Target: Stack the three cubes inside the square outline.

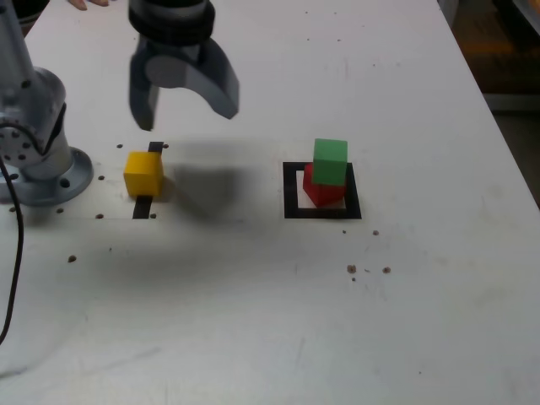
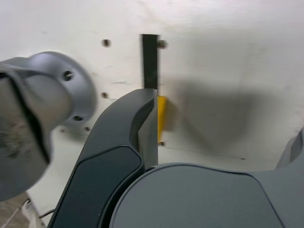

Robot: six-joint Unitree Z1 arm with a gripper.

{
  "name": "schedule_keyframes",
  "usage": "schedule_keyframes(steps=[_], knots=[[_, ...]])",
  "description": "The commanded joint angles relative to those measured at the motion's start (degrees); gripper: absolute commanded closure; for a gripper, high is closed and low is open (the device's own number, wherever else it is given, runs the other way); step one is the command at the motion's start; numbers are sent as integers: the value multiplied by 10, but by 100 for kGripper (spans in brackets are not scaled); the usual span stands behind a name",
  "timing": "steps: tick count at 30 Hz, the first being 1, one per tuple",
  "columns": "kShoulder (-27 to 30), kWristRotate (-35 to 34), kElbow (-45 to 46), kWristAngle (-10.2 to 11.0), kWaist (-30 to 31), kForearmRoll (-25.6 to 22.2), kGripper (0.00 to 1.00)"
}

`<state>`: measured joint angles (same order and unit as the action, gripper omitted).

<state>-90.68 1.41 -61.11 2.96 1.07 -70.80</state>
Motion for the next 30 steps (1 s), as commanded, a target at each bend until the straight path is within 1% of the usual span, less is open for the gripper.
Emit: schedule_keyframes(steps=[1, 4, 9, 13, 17, 21, 23, 25, 27, 30], knots=[[-16, 4, -6, -4, -1, 26, 2], [-29, 7, -10, -8, -1, 48, 2], [-39, 7, -10, -14, -1, 63, 2], [-41, 7, 0, -22, -1, 73, 2], [-43, 7, 17, -37, -1, 78, 2], [-42, 9, 37, -61, -1, 87, 3], [-36, 10, 44, -72, -1, 90, 3], [-26, 8, 50, -77, -1, 87, 3], [-13, 4, 56, -75, -1, 80, 3], [5, -4, 65, -60, -2, 65, 3]])
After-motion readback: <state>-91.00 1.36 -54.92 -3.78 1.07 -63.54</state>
